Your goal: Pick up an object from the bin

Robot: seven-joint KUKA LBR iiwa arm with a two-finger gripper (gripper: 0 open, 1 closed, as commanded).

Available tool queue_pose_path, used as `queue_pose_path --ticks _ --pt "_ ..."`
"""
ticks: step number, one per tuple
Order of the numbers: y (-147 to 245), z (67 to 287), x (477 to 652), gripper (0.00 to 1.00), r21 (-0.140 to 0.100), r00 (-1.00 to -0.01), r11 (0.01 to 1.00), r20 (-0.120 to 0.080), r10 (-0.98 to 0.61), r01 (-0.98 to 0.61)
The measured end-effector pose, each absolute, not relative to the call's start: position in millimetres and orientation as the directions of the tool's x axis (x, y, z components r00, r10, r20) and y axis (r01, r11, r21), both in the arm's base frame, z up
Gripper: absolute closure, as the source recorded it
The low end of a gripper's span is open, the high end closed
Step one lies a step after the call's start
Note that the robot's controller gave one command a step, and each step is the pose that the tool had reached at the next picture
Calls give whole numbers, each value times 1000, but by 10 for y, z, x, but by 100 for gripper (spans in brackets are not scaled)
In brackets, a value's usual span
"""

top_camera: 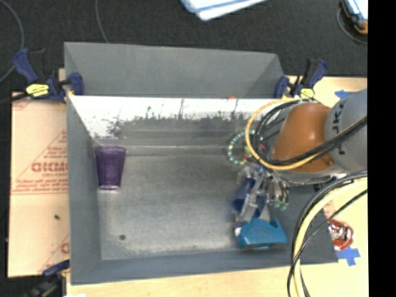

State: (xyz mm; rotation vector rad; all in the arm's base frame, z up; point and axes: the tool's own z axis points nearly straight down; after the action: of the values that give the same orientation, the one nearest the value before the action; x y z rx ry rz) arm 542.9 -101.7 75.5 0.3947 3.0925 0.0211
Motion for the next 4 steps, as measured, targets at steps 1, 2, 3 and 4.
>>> queue_pose_path --ticks 1,2,3,4 --pt "-773 1311 5366 0 6 -1000 1000 -17 16 16" --pt "-1220 975 5249 0 11 -999 999 -31 -41 -42" --pt "-1292 873 5237 100 18 -990 990 -43 137 136" --pt "-1291 872 5237 100 19 -990 990 -43 138 137"
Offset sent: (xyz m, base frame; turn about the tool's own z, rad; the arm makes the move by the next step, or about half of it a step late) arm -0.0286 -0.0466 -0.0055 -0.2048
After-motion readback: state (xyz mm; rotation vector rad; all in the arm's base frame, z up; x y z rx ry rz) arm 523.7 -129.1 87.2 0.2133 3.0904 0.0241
